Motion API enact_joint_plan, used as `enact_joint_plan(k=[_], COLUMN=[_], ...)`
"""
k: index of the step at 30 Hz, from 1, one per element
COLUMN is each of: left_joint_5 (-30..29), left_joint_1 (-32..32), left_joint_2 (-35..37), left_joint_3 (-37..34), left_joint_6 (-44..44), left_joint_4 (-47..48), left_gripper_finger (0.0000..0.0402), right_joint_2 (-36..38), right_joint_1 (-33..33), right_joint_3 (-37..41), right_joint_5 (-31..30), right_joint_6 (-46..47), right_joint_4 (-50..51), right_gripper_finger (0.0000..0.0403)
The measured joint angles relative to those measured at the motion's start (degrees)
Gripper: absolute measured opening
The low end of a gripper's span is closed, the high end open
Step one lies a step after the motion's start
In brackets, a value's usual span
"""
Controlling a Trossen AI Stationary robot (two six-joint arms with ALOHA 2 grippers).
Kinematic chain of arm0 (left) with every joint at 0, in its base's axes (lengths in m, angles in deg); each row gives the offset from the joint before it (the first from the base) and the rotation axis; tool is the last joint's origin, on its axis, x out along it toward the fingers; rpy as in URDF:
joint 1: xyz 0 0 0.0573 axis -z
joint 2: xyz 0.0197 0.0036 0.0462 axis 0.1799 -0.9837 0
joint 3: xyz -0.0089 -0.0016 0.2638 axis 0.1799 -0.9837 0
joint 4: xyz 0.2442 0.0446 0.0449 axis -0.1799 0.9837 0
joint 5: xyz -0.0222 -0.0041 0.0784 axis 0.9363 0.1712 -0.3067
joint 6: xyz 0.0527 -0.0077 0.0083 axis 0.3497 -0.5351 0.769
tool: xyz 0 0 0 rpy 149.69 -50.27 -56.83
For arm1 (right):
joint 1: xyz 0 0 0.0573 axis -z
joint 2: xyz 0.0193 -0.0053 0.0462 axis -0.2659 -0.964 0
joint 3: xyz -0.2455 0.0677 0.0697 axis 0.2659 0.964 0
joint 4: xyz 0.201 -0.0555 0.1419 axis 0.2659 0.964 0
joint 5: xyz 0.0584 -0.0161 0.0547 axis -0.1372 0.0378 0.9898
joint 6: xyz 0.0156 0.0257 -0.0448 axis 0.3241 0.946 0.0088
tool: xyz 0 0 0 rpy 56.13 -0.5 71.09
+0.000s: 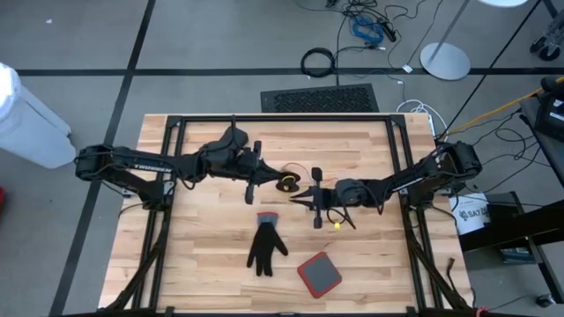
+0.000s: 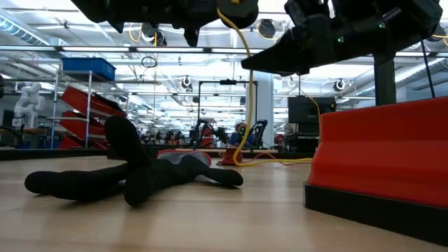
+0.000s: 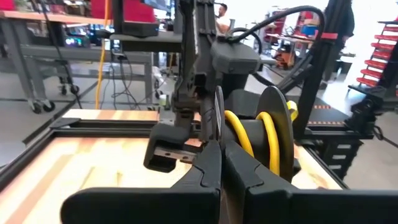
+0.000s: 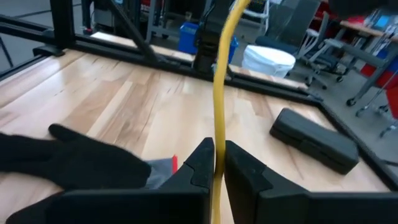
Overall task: Coil cords
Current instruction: Coil the yellow wire onto the black spool
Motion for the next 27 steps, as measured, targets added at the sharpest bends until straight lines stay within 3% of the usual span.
enact_joint_plan(k=[10,15,21,23,27], left_joint_5=[1.97,4.59,4.8,2.93,-7.5], left_joint_1=[-0.07,-0.07,-0.07,-0.05,0.8], left_joint_2=[0.0,0.0,0.0,0.0,0.0], left_joint_3=[0.02,0.02,0.04,0.04,0.04], left_joint_6=[0.01,0.36,3.95,5.43,9.11], left_joint_4=[0.78,1.1,9.66,13.24,18.13], left_gripper_finger=[0.0,0.0,0.0,0.0,0.0], right_joint_2=[0.0,0.04,2.52,4.01,6.96], right_joint_1=[0.33,0.56,2.55,3.17,3.71], right_joint_3=[0.0,0.0,0.02,0.02,0.02], right_joint_5=[-0.36,-5.23,-6.09,-6.11,-6.22], right_joint_6=[1.31,2.0,5.63,7.11,10.09], right_joint_4=[3.14,4.96,5.73,7.16,10.23], right_gripper_finger=[0.0005,0.0003,0.0001,0.0001,0.0001])
